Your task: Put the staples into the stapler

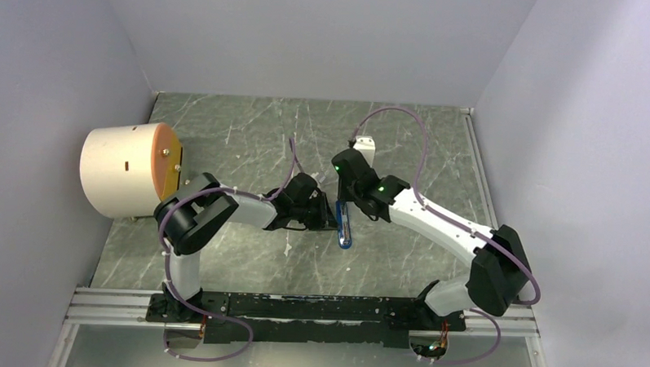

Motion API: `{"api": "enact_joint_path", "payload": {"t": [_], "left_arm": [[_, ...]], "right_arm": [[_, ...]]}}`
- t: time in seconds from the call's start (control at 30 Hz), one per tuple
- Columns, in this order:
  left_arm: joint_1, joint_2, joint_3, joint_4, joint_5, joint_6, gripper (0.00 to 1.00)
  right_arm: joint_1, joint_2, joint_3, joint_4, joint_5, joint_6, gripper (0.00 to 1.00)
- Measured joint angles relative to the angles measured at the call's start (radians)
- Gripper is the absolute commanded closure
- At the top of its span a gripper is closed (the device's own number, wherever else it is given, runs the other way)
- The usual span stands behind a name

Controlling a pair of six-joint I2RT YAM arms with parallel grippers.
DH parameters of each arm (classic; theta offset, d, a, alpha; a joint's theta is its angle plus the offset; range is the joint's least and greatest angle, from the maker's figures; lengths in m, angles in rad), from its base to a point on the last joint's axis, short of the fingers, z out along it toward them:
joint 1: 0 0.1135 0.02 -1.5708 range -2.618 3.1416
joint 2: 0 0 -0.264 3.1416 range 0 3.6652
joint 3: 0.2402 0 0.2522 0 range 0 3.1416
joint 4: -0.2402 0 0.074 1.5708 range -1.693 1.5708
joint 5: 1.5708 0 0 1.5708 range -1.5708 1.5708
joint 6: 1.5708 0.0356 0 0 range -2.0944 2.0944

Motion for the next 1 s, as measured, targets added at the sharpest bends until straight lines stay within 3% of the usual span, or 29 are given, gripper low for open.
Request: {"api": "enact_joint_path", "payload": {"t": [0.6, 1.0], "left_arm": [[0.012, 0.034, 0.004, 0.058, -0.005, 0.001, 0.81], [0.012, 0.05, 0.008, 0.08, -0.009, 0.003, 0.8]], "right_arm": [[0.101, -0.018, -0.072, -0.148, 0.006, 0.089, 0.86], [0.11, 0.0, -0.165, -0.139, -0.051, 0.156, 0.86]]}}
